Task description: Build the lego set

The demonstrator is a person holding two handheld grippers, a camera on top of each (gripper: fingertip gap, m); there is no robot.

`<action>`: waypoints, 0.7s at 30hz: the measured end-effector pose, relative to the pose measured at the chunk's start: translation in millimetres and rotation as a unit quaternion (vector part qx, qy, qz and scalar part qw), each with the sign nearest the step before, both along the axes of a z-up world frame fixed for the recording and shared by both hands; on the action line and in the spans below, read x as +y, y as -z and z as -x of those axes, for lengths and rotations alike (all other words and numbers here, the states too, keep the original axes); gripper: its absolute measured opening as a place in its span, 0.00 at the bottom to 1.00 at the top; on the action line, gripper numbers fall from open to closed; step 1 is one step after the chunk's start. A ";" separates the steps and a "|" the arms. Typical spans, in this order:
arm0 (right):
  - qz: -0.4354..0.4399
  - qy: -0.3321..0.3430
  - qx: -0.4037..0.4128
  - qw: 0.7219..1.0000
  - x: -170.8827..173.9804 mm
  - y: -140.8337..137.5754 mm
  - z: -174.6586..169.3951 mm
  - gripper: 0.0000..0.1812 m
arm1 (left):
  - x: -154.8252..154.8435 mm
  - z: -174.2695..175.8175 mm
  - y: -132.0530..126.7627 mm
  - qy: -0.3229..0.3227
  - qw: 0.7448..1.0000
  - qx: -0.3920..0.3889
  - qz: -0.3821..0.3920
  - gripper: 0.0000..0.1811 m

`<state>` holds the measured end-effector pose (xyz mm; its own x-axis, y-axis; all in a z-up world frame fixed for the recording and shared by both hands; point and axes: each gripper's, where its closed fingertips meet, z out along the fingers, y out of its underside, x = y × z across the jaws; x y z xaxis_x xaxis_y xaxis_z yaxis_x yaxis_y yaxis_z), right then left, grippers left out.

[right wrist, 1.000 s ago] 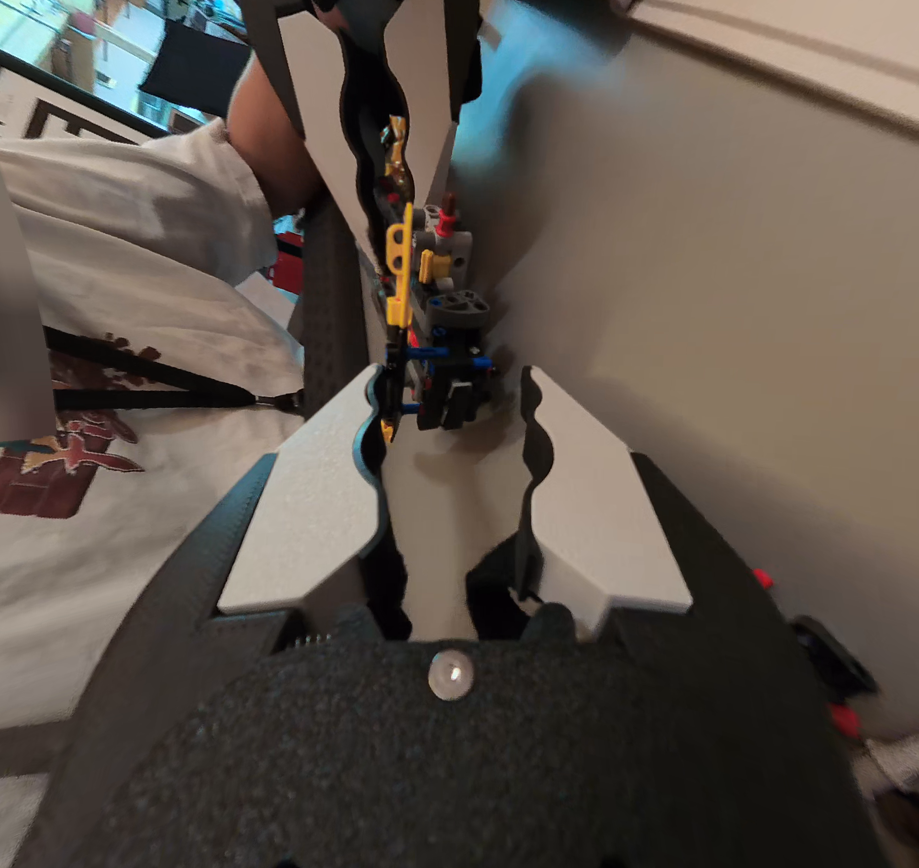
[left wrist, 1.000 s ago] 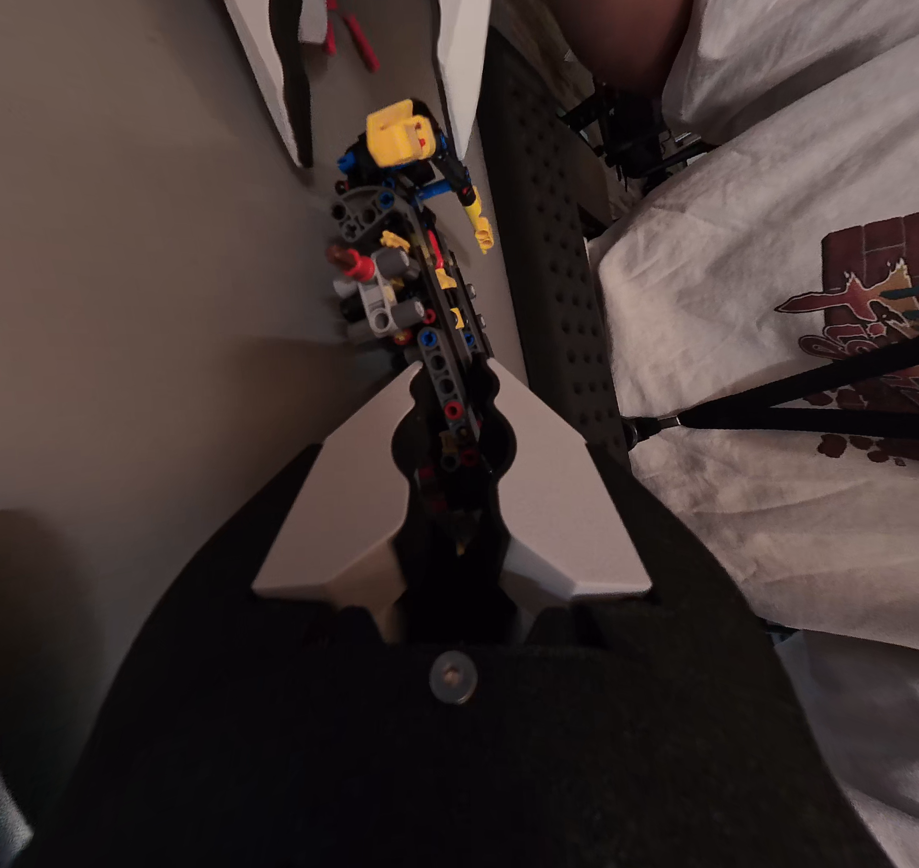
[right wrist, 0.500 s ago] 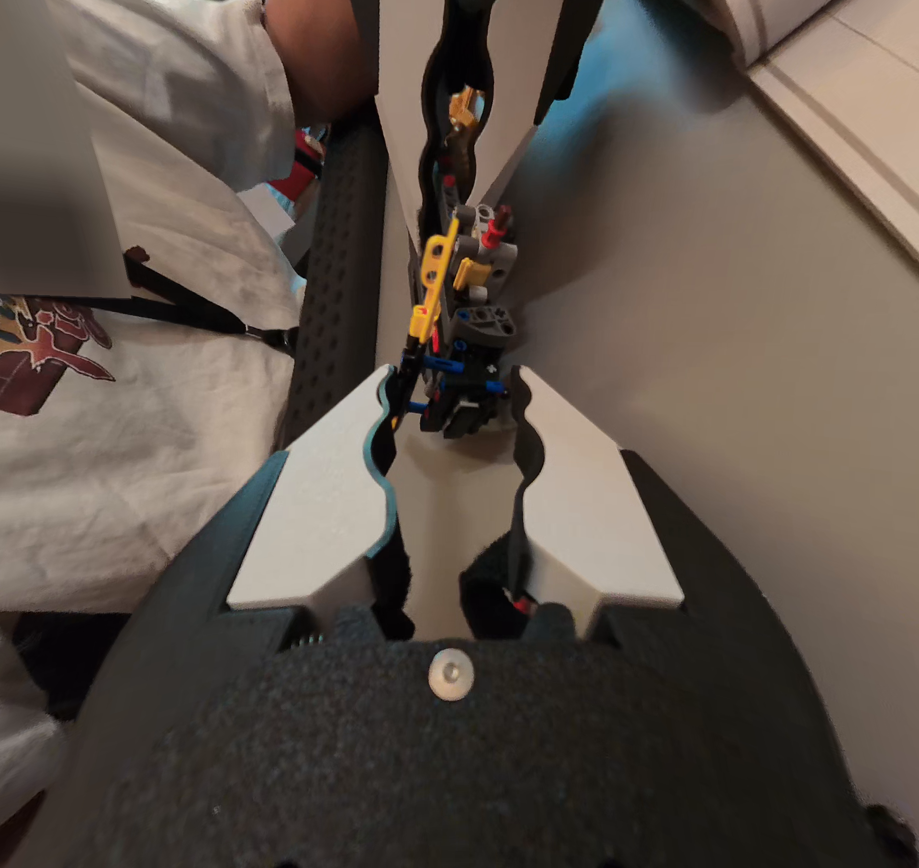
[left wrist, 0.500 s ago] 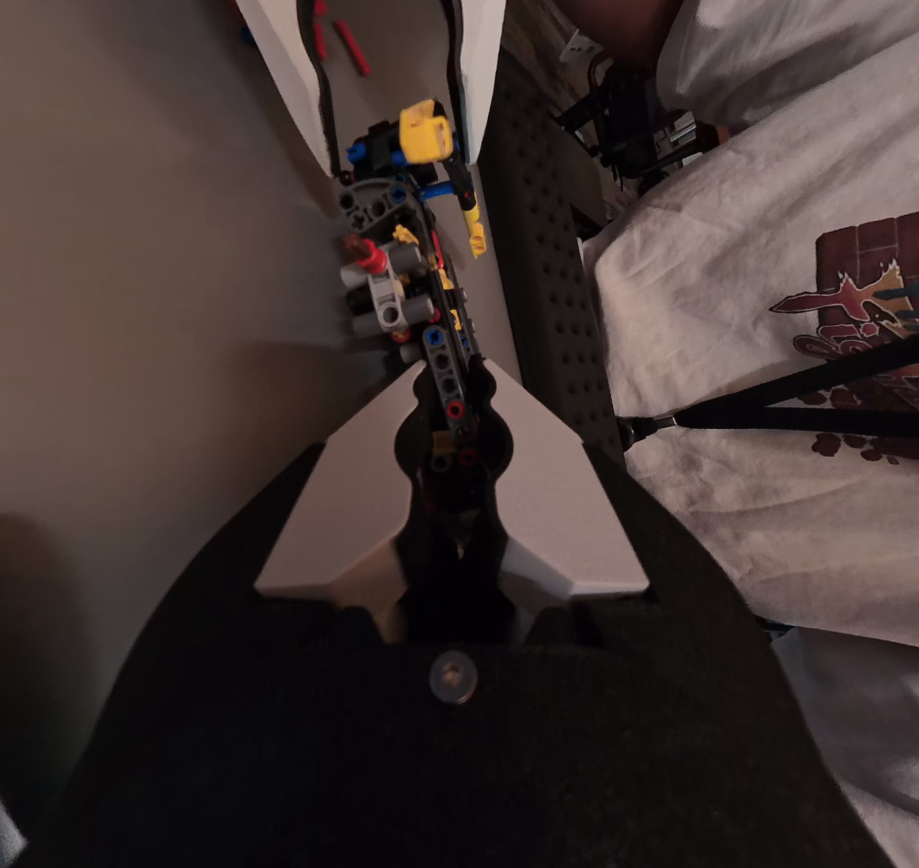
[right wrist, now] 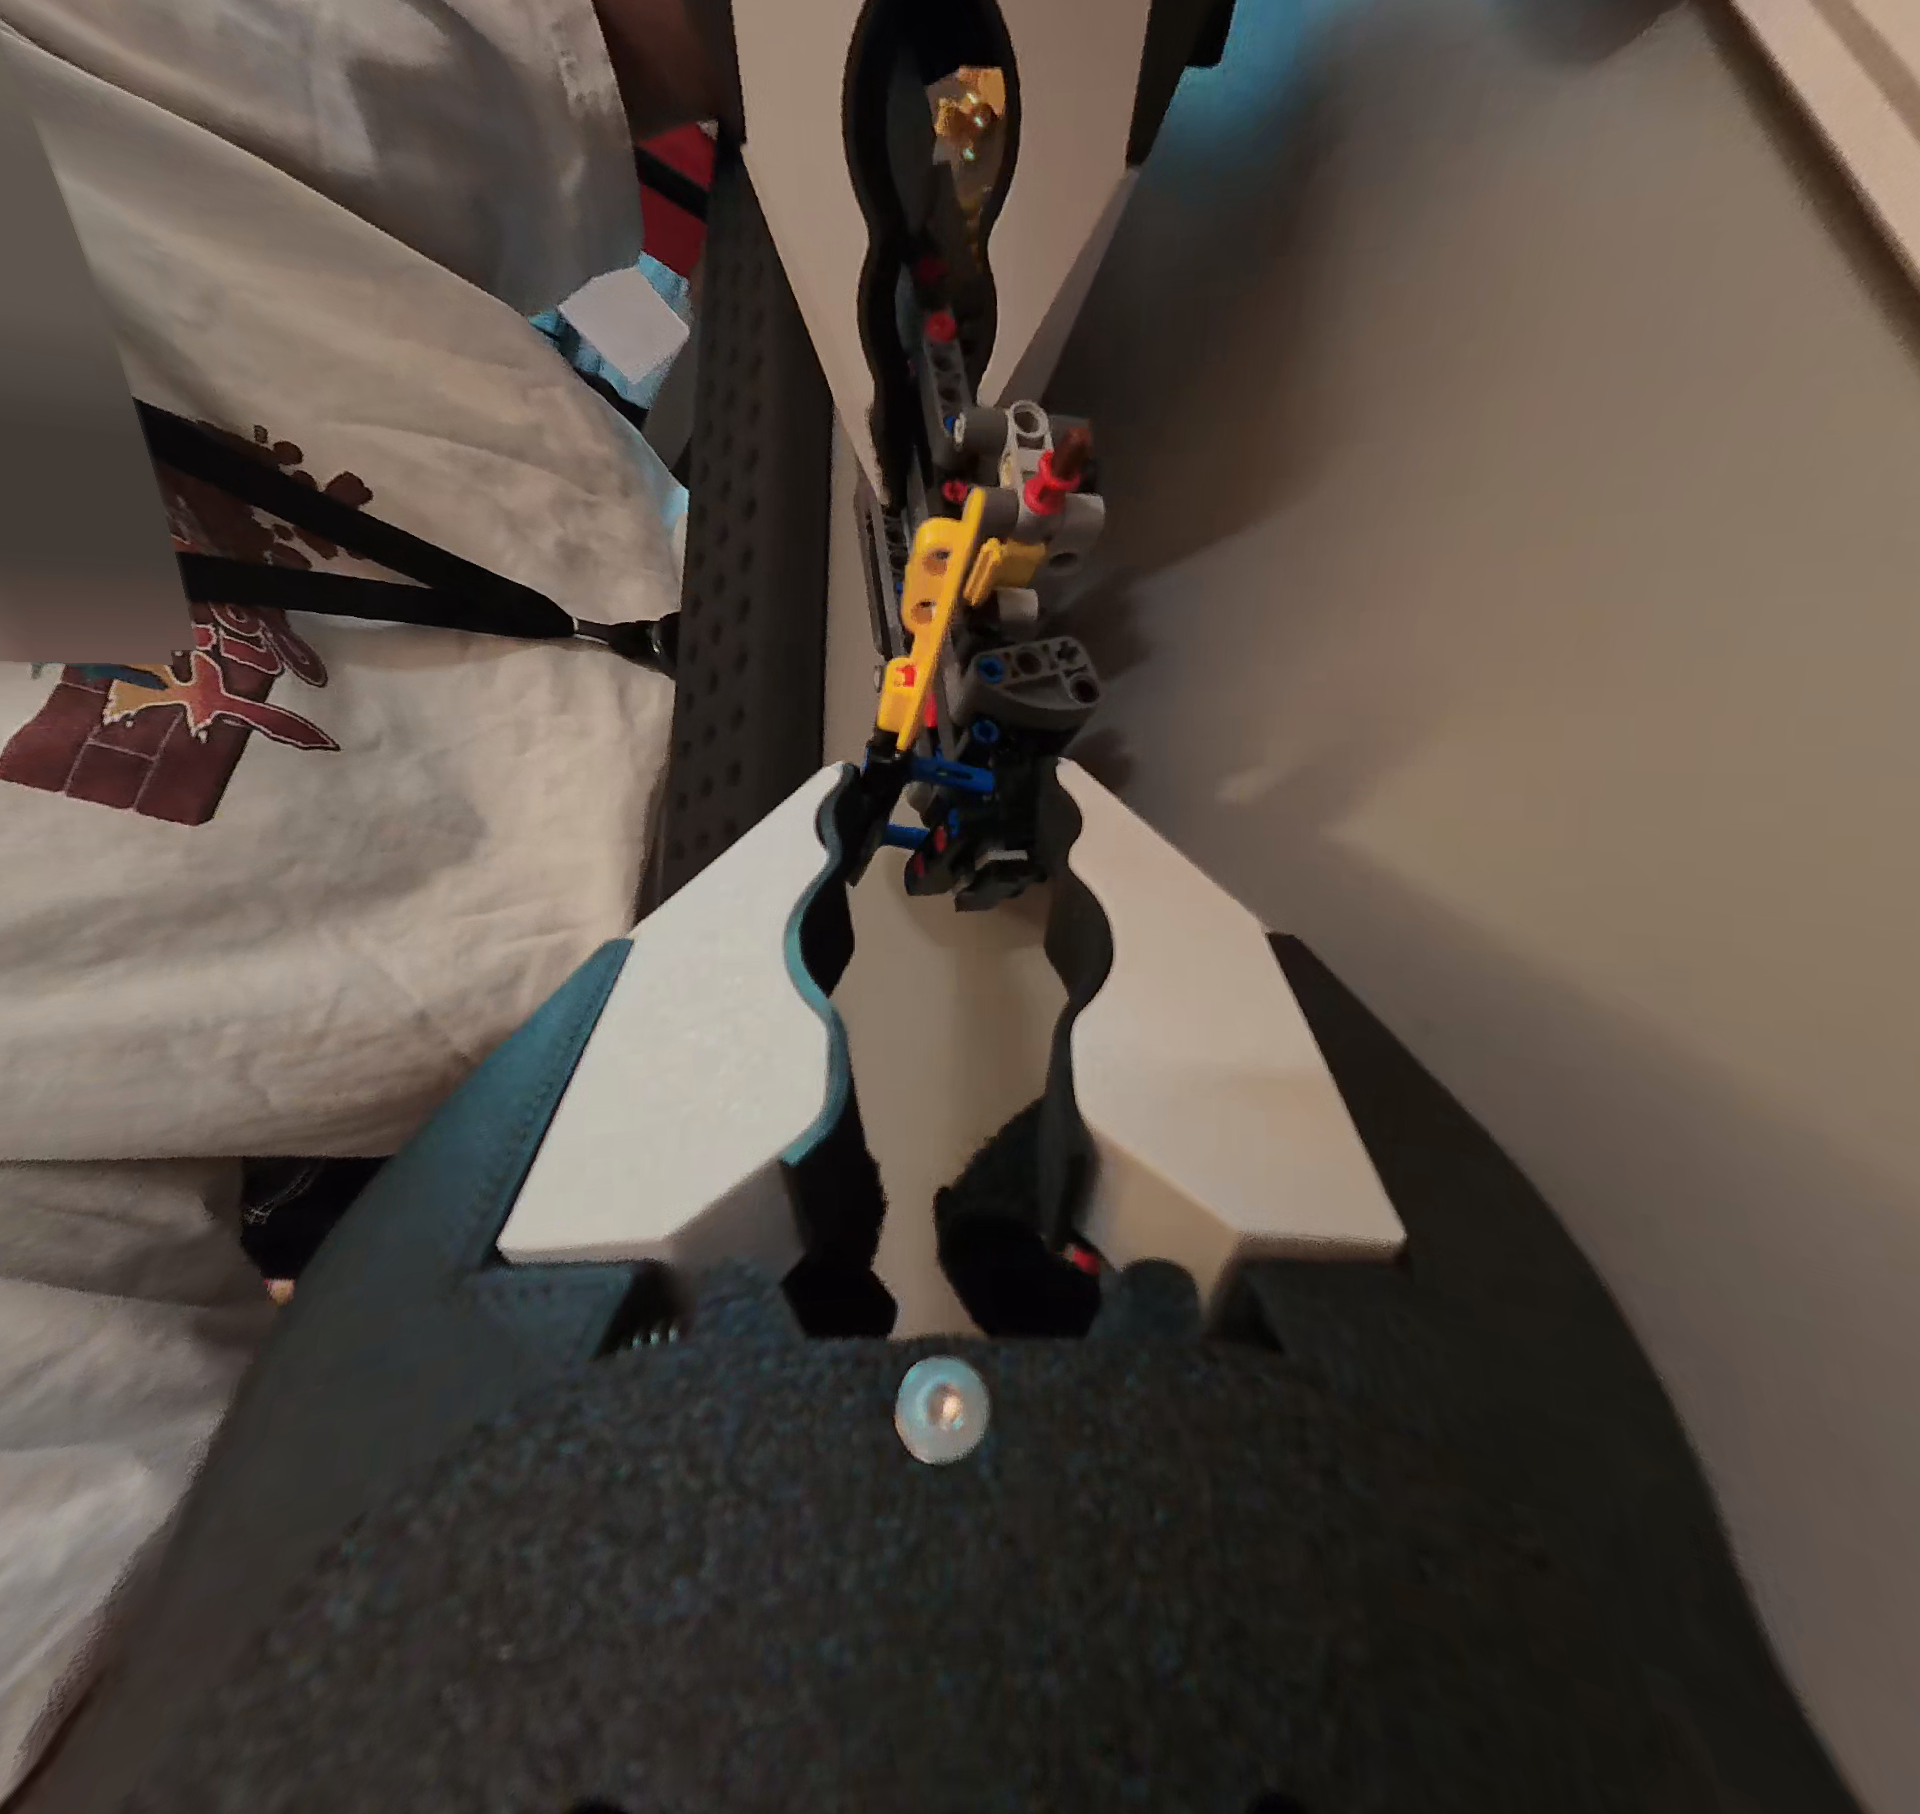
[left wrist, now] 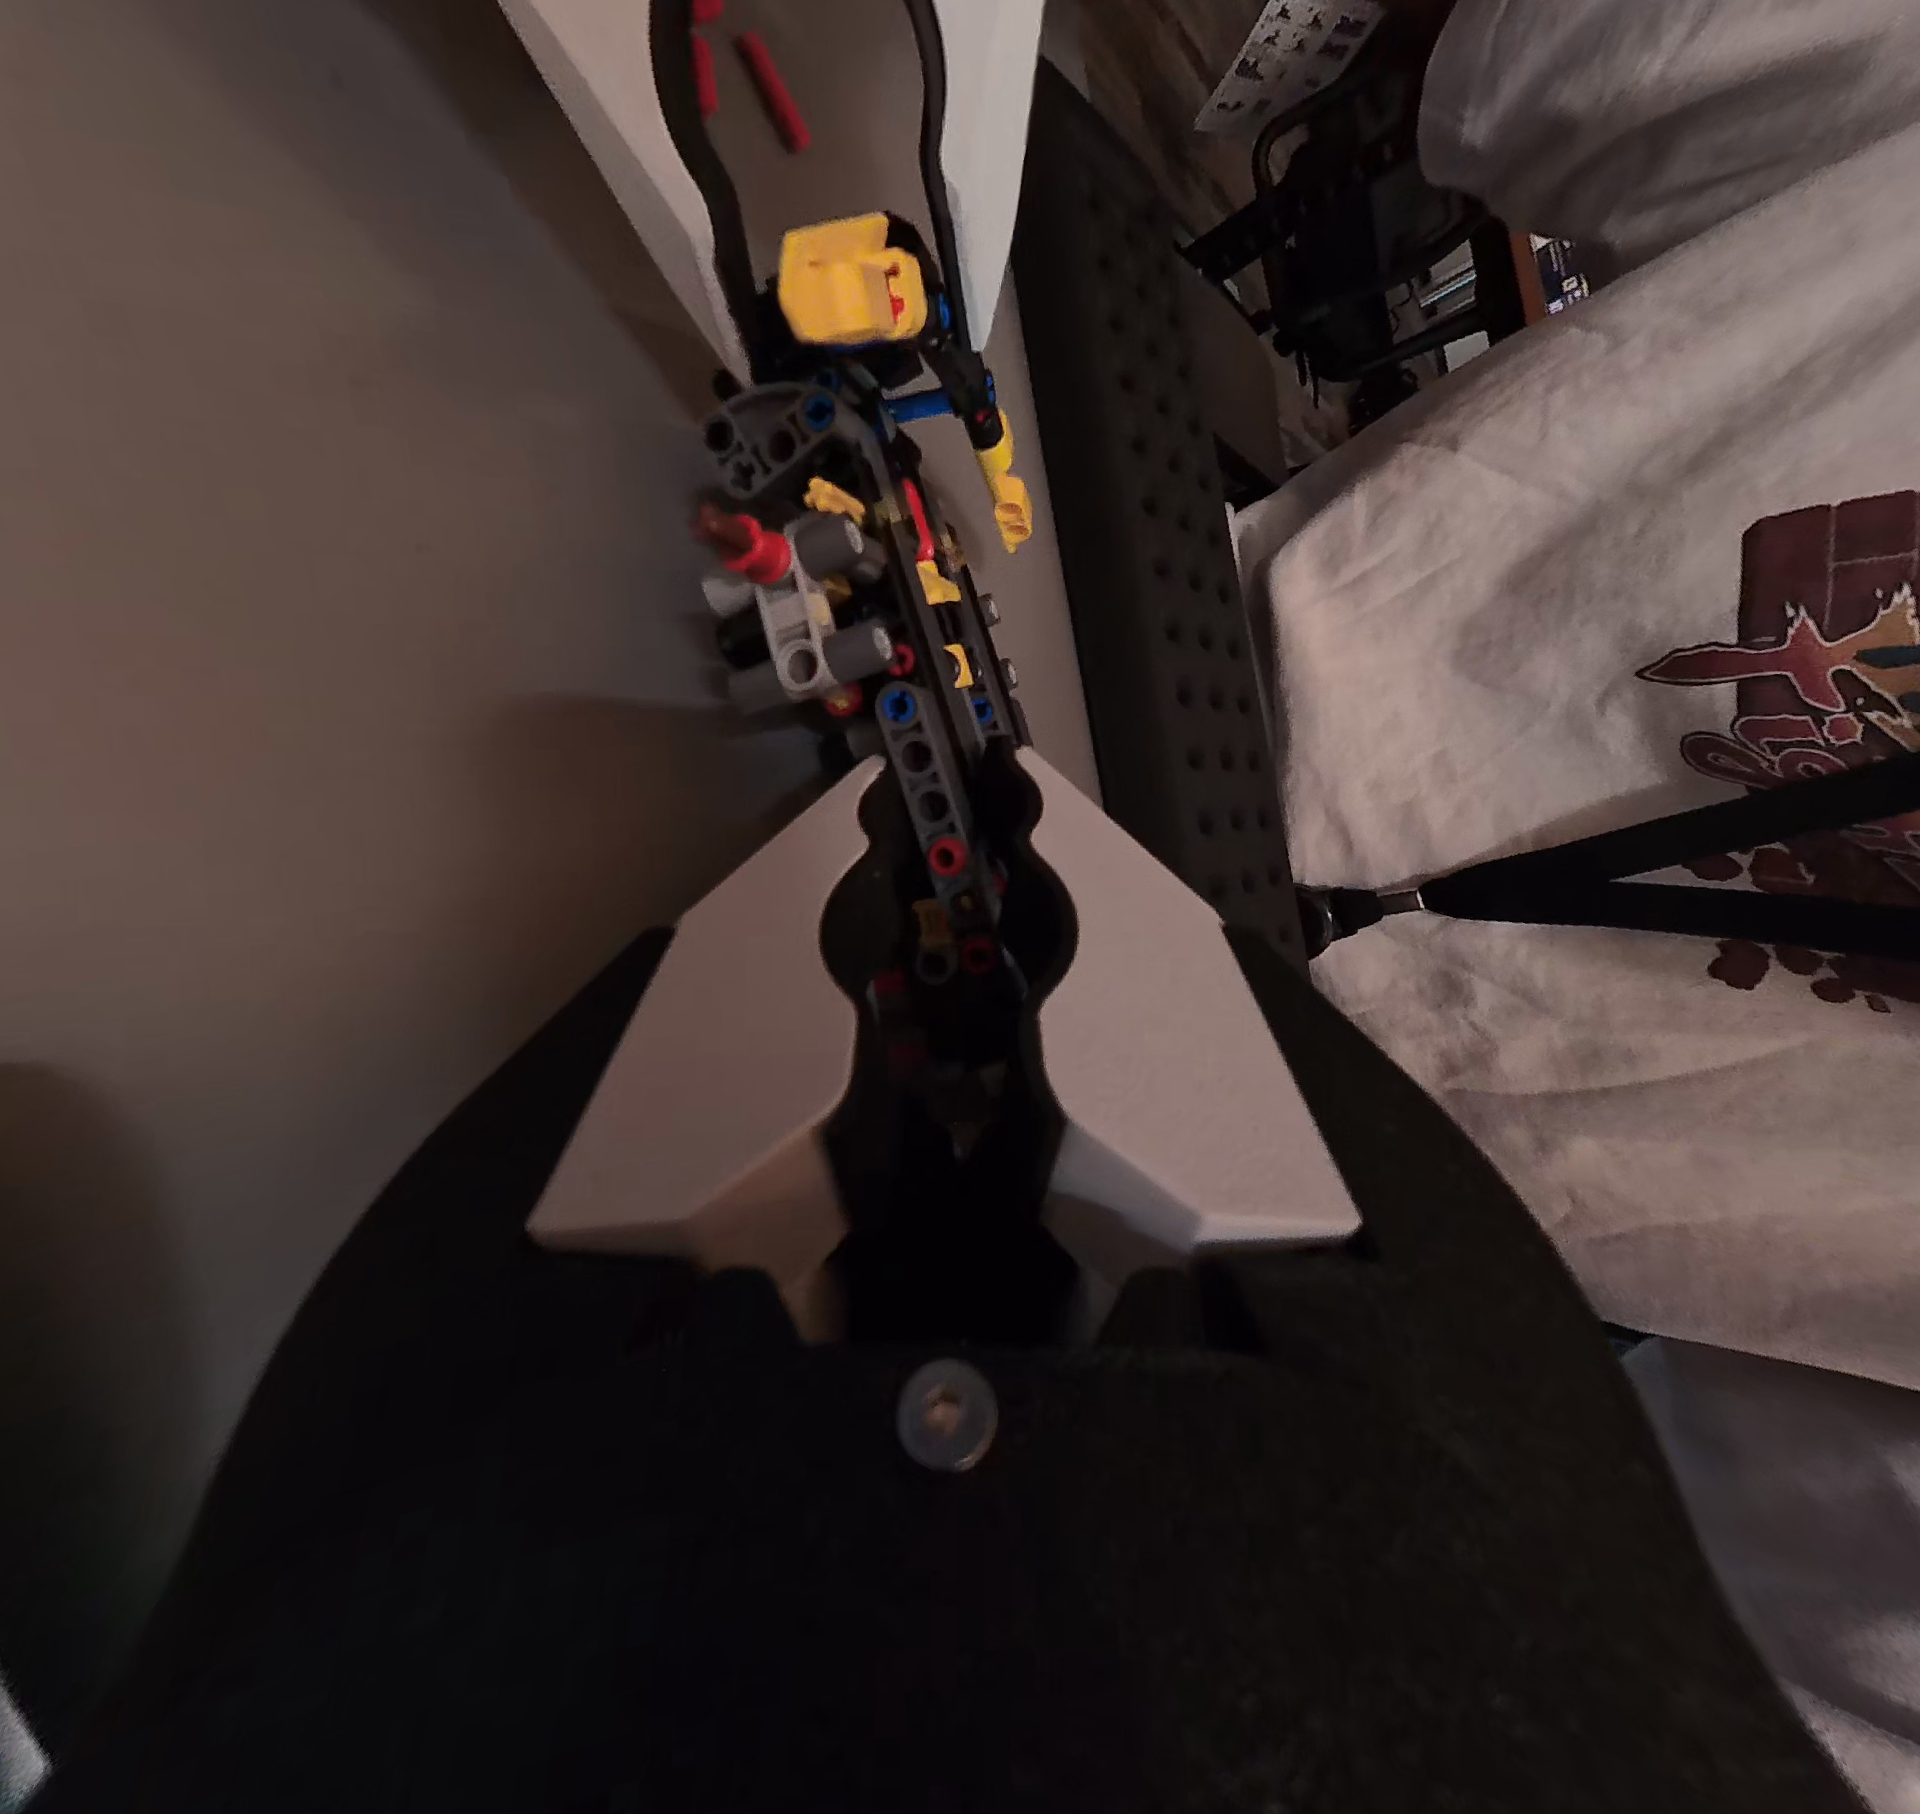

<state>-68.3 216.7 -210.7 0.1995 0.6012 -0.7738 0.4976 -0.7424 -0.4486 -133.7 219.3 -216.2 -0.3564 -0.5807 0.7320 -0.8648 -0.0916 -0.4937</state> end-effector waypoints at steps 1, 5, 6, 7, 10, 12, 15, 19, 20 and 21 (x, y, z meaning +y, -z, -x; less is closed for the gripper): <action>0.001 0.001 0.006 1.000 0.2 0.4 -0.5 0.17 | 0.3 -0.7 0.3 -0.001 1.000 0.001 -0.001 0.06; 0.010 0.002 0.020 1.000 -0.8 3.3 -1.3 0.17 | 0.4 -1.9 2.3 0.000 1.000 0.002 -0.010 0.08; 0.014 0.004 0.021 1.000 -1.1 4.4 -1.2 0.17 | 1.6 -2.3 2.7 -0.001 1.000 0.002 -0.013 0.08; 0.022 0.004 0.022 1.000 -2.2 5.6 -1.1 0.17 | 3.2 -3.0 3.0 -0.002 1.000 0.000 -0.019 0.09; 0.045 0.011 0.031 0.998 -4.7 7.2 0.7 0.17 | 22.5 -6.6 0.1 -0.051 0.996 -0.005 -0.067 0.17; 0.053 0.031 0.038 0.997 -3.8 6.9 1.8 0.17 | 43.1 -3.3 -14.5 -0.116 0.987 -0.012 -0.110 0.22; 0.066 0.065 0.034 0.995 -5.3 7.4 2.9 0.17 | 55.5 19.9 -41.6 -0.208 0.957 -0.038 -0.201 0.22; 0.098 0.144 0.026 0.984 -12.4 8.7 4.7 0.17 | -14.4 43.5 -53.5 -0.306 0.933 -0.055 -0.181 0.16; 0.101 0.162 0.031 0.981 -17.2 8.7 7.7 0.17 | -39.3 42.4 -48.7 -0.321 0.933 -0.051 -0.157 0.16; 0.110 0.180 0.034 0.977 -22.8 8.9 10.3 0.18 | -64.0 39.4 -43.1 -0.330 0.934 -0.046 -0.134 0.16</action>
